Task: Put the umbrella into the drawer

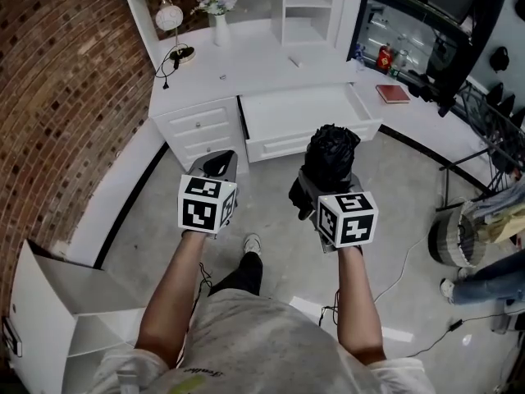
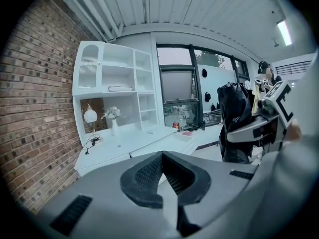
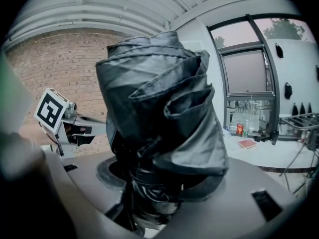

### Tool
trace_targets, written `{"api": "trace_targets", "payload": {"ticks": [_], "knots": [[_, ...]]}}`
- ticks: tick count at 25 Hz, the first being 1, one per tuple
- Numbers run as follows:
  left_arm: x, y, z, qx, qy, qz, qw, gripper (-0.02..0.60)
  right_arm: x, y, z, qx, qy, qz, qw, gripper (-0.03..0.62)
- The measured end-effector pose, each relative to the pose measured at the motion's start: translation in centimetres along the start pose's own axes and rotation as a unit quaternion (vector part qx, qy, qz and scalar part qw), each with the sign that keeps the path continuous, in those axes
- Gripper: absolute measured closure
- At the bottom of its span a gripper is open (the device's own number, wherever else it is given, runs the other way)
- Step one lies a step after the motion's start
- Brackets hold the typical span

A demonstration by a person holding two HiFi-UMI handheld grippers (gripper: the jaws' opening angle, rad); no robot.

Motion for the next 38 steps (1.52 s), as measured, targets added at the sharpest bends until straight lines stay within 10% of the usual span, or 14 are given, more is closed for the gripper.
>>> {"api": "trace_targets", "payload": {"ticks": [38], "knots": [[-22.2,-25.1,-3.0,-0.049,0.038,0.025,0.9978,0.584,6.1,-29.9,-11.1,-0.059,-0.003,-0.001,0.998,0.336]]}}
Point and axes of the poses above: the fingertips, and each gripper's own axes: y backward along the fingers, x to its right, z out of its underside, the point moved 8 cm from there along y, backward along the fingers, and after that the axes turned 2 degrees about -y, right-handed, at the moved point
